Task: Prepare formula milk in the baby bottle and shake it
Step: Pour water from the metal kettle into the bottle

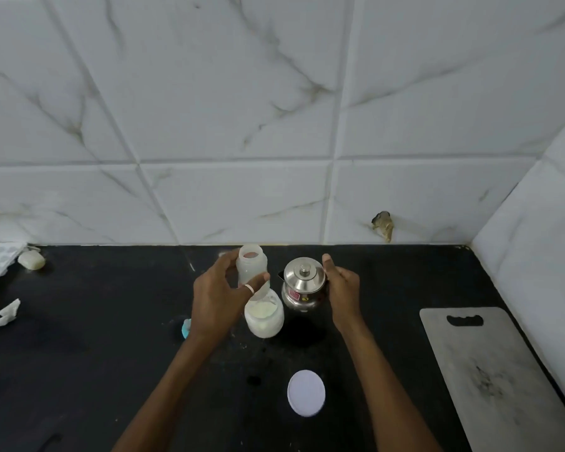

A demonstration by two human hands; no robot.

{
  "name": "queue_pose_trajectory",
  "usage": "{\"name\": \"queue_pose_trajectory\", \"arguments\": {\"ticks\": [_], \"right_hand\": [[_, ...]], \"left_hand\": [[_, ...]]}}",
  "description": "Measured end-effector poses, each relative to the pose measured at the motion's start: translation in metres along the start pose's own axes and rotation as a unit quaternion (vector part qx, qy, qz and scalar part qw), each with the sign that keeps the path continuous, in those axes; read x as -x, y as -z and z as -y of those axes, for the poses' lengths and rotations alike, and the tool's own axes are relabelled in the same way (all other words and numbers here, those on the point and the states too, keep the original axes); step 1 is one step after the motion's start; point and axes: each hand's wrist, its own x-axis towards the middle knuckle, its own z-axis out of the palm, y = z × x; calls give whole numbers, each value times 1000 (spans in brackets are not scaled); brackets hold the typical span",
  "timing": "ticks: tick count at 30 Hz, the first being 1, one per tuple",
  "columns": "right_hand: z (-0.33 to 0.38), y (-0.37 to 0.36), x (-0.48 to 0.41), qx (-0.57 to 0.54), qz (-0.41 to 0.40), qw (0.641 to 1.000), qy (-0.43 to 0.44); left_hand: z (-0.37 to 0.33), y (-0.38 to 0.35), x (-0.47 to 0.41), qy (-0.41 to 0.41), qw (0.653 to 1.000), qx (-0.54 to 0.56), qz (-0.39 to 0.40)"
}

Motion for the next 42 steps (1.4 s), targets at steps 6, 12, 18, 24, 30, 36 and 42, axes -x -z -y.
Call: {"name": "queue_pose_trajectory", "arguments": {"ticks": [6,12,18,24,30,36,42], "right_hand": [[95,-31,6,-8,10,999,35],[204,-64,22,-11,-4,999,43],[288,-93,49,-48,18,996,68],[319,-112,61,-24,33,994,104],[327,-126,65,74,45,983,163],[341,-145,72,167,75,958,222],[351,-163,80,229,84,936,254]], "left_hand": [[-19,31,-19,-31,999,13,-9],[-41,71,-43,-65,997,21,-37],[-64,107,-62,-83,994,31,-70],[-77,129,-70,-97,990,25,-95],[-77,139,-70,-94,991,28,-91],[-77,147,-64,-97,990,27,-96],[-76,154,-58,-99,990,22,-95]]}}
